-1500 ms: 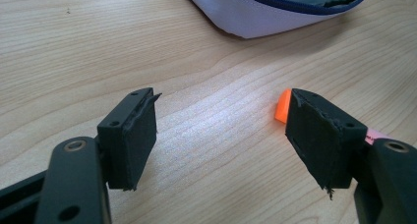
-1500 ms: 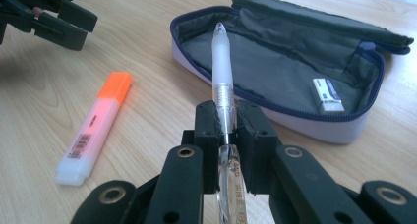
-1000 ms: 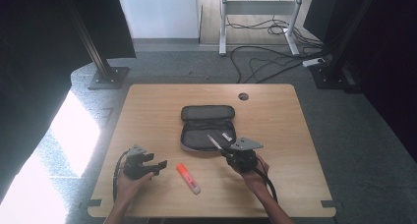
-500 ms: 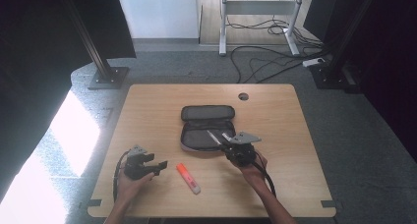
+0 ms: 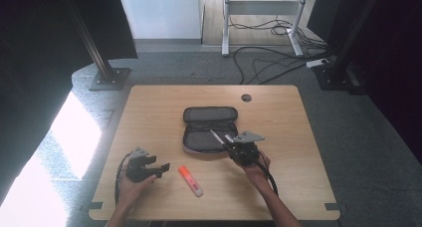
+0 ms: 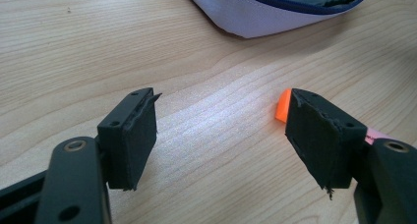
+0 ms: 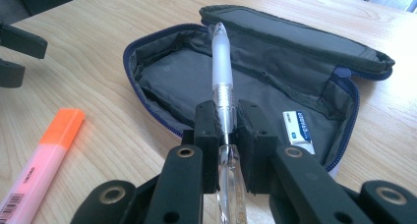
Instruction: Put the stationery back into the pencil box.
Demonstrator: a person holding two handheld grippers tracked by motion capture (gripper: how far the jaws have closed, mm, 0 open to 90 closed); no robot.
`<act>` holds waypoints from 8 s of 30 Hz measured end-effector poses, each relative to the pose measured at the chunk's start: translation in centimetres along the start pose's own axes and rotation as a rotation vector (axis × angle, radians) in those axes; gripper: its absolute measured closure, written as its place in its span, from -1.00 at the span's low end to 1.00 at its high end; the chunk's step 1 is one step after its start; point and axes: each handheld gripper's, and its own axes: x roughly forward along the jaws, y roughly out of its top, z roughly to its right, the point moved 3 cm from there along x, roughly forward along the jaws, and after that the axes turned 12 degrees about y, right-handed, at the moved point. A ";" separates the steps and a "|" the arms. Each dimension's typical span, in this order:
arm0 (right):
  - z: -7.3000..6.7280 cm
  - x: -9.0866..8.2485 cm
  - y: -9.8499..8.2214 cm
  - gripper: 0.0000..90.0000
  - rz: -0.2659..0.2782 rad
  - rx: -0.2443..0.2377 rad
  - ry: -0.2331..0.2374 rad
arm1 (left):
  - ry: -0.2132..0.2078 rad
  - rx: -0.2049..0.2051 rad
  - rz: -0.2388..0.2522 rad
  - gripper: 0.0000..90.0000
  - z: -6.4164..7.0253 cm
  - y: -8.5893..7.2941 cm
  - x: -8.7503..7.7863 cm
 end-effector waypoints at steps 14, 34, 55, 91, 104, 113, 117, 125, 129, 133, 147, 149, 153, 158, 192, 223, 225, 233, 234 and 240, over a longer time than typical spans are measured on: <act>0.6 0.7 0.8 0.75 -0.008 0.006 0.002 | -0.001 0.001 -0.004 -0.37 0.0 0.0 0.0; 2.0 2.2 1.1 0.75 -0.033 0.008 -0.002 | -0.005 0.002 -0.009 -0.37 0.1 0.0 0.1; 3.2 3.7 1.3 0.75 -0.039 0.012 0.009 | -0.001 0.000 -0.012 -0.37 -0.1 -0.1 0.2; 4.2 7.2 2.2 0.74 -0.104 -0.035 0.018 | -0.004 0.004 -0.019 -0.37 -0.1 -0.1 0.2; 4.4 8.2 1.5 0.69 -0.155 -0.061 -0.004 | -0.003 0.007 -0.022 -0.37 -0.1 -0.2 0.3; 4.4 8.0 1.5 0.48 -0.158 -0.056 -0.004 | -0.003 0.003 -0.020 -0.37 -0.2 -0.2 0.2; 4.2 7.4 1.8 0.33 -0.131 -0.043 -0.002 | -0.003 0.003 -0.020 -0.37 -0.2 -0.2 0.2; 3.3 5.7 2.1 0.19 -0.056 -0.022 0.008 | -0.001 0.002 -0.016 -0.37 -0.2 -0.2 0.2; 2.7 4.9 1.8 0.13 -0.035 -0.003 0.024 | 0.000 0.004 -0.017 -0.37 -0.2 -0.2 0.2; 2.3 4.3 1.7 0.12 -0.010 0.000 0.033 | 0.000 0.004 -0.017 -0.37 -0.1 -0.2 0.2; 1.7 2.7 0.6 0.12 0.031 0.019 0.044 | 0.001 0.002 -0.015 -0.37 -0.1 -0.2 0.2; 1.7 2.6 0.5 0.12 0.032 0.018 0.043 | 0.001 0.002 -0.015 -0.37 -0.1 -0.2 0.2; 1.6 2.2 0.4 0.12 0.040 0.025 0.048 | 0.001 0.003 -0.015 -0.37 -0.1 -0.2 0.2; 1.2 1.9 0.0 0.12 0.053 0.032 0.057 | -0.001 0.001 -0.014 -0.37 -0.1 -0.1 0.2; -2.5 0.5 -3.3 0.01 0.043 0.037 0.117 | -0.003 0.004 -0.011 -0.37 0.0 -0.1 0.1; -6.2 1.2 -3.7 -0.01 0.025 0.012 0.189 | 0.000 0.006 -0.008 -0.37 0.1 -0.1 0.1; -6.4 1.3 -3.7 -0.01 0.026 0.010 0.194 | 0.001 0.007 -0.008 -0.37 0.1 -0.1 0.1; -7.2 1.7 -3.6 -0.01 0.020 0.008 0.209 | -0.002 0.004 -0.008 -0.37 0.1 -0.1 0.1; -7.2 1.8 -3.6 -0.01 0.019 0.006 0.210 | -0.002 0.002 -0.006 -0.37 0.1 -0.1 0.0; -8.0 2.4 -3.4 -0.02 0.008 -0.002 0.225 | -0.004 0.002 -0.004 -0.37 0.1 0.0 0.0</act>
